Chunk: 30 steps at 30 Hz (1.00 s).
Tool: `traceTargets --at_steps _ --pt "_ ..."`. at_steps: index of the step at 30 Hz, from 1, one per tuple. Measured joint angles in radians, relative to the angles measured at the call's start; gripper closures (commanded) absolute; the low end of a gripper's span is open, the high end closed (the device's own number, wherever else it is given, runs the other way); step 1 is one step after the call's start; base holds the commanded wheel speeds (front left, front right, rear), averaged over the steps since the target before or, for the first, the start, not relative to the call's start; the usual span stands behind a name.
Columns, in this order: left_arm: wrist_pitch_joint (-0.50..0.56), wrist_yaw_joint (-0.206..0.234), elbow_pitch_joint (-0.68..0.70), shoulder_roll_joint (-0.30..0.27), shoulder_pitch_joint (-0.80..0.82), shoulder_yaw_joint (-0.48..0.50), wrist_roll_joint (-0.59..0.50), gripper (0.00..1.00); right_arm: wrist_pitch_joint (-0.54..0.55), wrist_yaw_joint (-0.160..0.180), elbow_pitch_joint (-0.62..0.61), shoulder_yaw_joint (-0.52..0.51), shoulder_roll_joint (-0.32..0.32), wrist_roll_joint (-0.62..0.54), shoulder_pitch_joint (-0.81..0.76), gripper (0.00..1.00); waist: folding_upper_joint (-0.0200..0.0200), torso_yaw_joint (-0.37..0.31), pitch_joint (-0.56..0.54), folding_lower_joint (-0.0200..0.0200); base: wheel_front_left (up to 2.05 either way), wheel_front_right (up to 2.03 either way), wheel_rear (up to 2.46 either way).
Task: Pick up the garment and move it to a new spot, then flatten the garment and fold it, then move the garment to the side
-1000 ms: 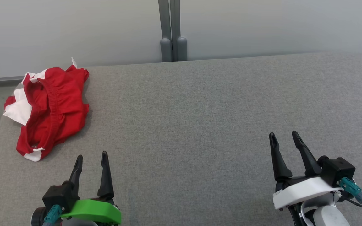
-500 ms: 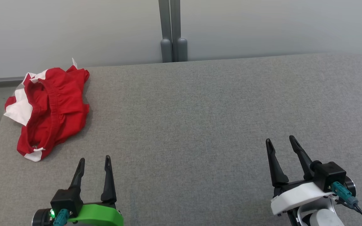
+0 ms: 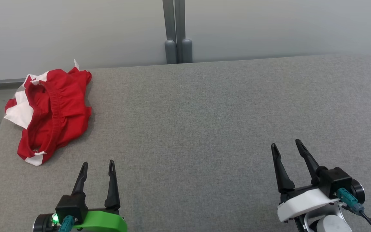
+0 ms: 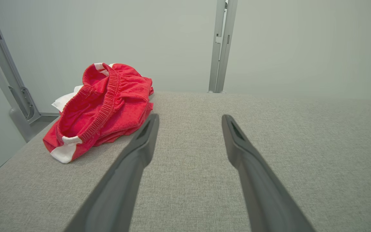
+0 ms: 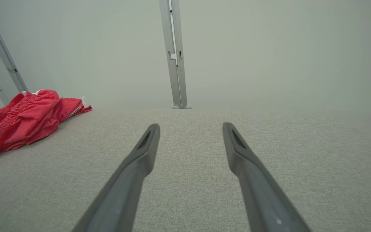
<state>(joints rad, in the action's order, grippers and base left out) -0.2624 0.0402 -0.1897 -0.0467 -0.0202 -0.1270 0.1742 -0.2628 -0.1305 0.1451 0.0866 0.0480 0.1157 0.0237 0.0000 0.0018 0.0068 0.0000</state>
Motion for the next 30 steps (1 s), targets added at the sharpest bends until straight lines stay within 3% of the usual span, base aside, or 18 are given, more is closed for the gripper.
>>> traceTargets --at_steps 24,30 --pt "0.0 0.0 -0.008 0.0 0.0 0.0 0.001 0.0 0.0 0.0 0.005 -0.005 0.0 0.006 0.0 0.0 0.0 0.004 0.0 0.0 0.0 0.0 0.0" --pt "0.0 -0.002 -0.007 0.0 0.001 -0.005 0.001 0.0 0.0 0.0 -0.009 -0.011 0.001 0.007 -0.003 0.0 0.0 0.032 0.0 0.0 0.0 0.0 0.0"
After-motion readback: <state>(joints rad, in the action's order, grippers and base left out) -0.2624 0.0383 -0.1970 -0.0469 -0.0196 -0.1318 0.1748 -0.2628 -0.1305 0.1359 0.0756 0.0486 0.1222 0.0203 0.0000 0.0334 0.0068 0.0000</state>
